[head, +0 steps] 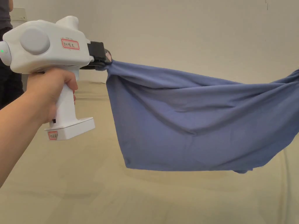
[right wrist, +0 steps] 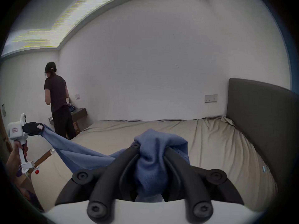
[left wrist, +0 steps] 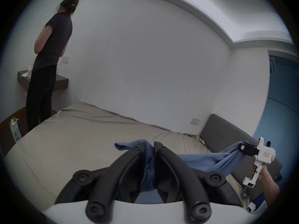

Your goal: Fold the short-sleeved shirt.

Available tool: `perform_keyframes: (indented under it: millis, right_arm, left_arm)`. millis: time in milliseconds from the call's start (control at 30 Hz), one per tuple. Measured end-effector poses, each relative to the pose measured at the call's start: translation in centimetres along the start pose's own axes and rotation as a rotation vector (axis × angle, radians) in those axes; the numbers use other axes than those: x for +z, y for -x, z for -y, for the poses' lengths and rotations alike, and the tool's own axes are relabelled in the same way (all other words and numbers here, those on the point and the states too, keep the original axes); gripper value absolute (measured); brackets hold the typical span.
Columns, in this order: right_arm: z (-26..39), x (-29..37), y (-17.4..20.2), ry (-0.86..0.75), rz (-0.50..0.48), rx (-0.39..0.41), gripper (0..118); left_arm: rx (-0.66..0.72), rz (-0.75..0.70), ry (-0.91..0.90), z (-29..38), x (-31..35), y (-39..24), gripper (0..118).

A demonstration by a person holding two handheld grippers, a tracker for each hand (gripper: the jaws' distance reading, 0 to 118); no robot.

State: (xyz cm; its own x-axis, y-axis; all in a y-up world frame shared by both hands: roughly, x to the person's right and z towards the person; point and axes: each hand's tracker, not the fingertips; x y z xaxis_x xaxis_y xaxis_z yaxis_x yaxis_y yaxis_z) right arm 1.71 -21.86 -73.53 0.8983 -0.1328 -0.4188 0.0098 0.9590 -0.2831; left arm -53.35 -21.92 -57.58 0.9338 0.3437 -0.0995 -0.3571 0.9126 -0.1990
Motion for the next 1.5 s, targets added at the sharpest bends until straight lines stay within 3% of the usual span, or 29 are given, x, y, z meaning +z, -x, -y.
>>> perform_keyframes:
  millis: [233, 333, 433, 667, 767, 933, 1000, 1067, 1100, 1133, 1167, 1200, 1233, 1333, 1500]
  right_arm:
    - [3.4, 0.4, -1.1, 0.04, -0.016, -0.028, 15]
    - [6.1, 1.1, -0.7, 0.072, -0.043, -0.001, 15]
    - [9.9, 2.5, -1.0, 0.119, -0.054, -0.007, 15]
    - [21.0, 8.5, -3.6, 0.272, -0.013, -0.052, 15]
    - [25.9, 11.9, -4.3, 0.358, 0.007, -0.109, 15]
    - [32.0, 15.2, -4.6, 0.517, 0.054, -0.096, 16]
    - [33.8, 16.1, -4.6, 0.542, 0.071, -0.134, 25]
    - [35.0, 16.8, -4.7, 0.598, 0.088, -0.151, 72]
    - [35.3, 17.1, -4.8, 0.613, 0.105, -0.147, 95]
    - [35.5, 17.5, -4.8, 0.621, 0.113, -0.143, 104]
    - [35.4, 18.2, -4.9, 0.612, 0.113, -0.145, 104]
    - [35.0, 19.1, -5.0, 0.575, 0.116, -0.153, 104]
    - [34.6, 20.0, -4.9, 0.531, 0.107, -0.164, 104]
    - [32.8, 22.6, -4.1, 0.42, 0.128, -0.129, 104]
    - [31.2, 25.9, -0.1, 0.286, 0.145, -0.011, 107]
  left_arm:
    - [0.056, 0.018, 0.032, 3.9, 0.9, 2.2, 9]
    - [0.03, 0.032, 0.091, 7.3, 1.7, 2.3, 9]
    - [0.089, 0.054, 0.129, 12.0, 3.5, 2.5, 9]
    - [0.175, 0.042, 0.225, 23.5, 10.2, 4.7, 9]
    - [0.21, 0.031, 0.315, 28.3, 13.5, 5.2, 9]
    - [0.23, -0.024, 0.454, 35.0, 17.1, 5.9, 9]
    - [0.277, -0.046, 0.491, 37.2, 18.3, 6.2, 9]
    - [0.308, -0.085, 0.509, 39.2, 19.4, 6.5, 10]
    - [0.319, -0.096, 0.53, 39.8, 19.7, 6.6, 17]
    - [0.326, -0.127, 0.556, 40.4, 20.0, 6.6, 41]
    - [0.322, -0.185, 0.573, 40.7, 20.4, 6.4, 63]
    - [0.312, -0.213, 0.575, 40.8, 20.9, 6.2, 70]
    - [0.325, -0.134, 0.49, 40.5, 22.0, 6.1, 73]
    - [0.235, -0.204, 0.457, 38.8, 23.5, 4.5, 95]
    - [0.059, -0.203, 0.302, 36.8, 26.4, 1.5, 95]
